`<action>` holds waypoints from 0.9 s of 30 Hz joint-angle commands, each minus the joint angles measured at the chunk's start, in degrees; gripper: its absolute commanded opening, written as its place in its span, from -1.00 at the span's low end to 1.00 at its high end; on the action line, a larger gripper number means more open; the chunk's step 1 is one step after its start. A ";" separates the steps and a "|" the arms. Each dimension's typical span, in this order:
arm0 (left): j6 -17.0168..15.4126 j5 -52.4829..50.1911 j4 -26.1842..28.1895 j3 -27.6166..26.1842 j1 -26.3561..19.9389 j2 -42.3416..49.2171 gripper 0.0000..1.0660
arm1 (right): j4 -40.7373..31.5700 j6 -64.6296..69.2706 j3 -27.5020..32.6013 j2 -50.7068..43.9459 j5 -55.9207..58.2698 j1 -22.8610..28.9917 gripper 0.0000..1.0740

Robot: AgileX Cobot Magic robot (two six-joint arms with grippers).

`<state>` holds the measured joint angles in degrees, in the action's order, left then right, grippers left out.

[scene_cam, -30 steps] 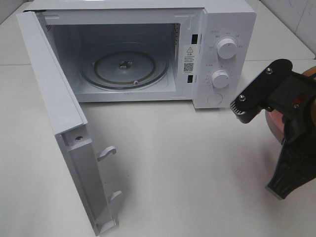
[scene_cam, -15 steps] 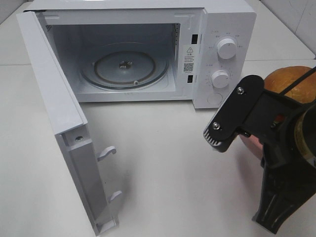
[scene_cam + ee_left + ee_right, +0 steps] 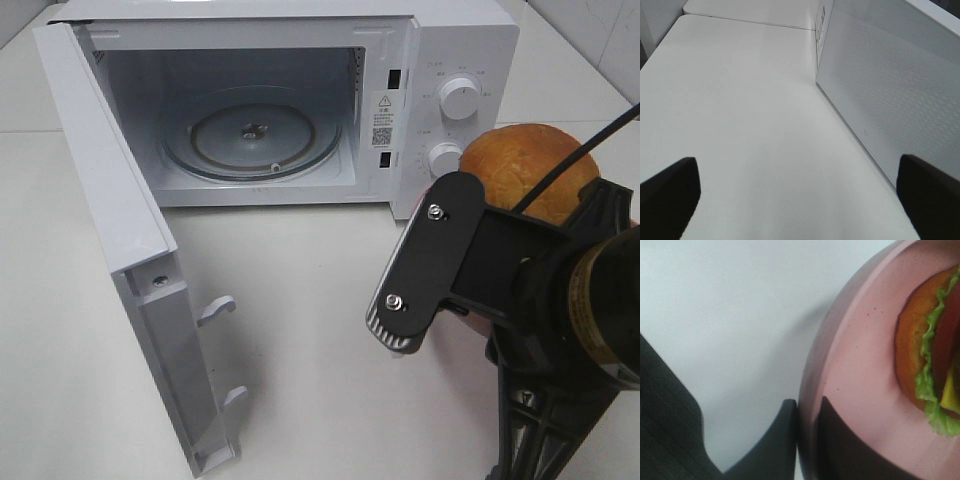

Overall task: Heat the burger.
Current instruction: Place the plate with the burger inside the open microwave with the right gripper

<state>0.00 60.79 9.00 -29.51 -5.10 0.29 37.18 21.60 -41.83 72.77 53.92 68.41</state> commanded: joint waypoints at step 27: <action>0.00 -0.06 -0.11 0.06 -0.11 0.52 0.92 | 7.05 -30.31 -0.23 -0.52 -16.27 0.23 -0.96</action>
<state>0.00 60.79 9.00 -29.51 -5.10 0.29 40.68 -7.79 -41.83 72.77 39.99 68.47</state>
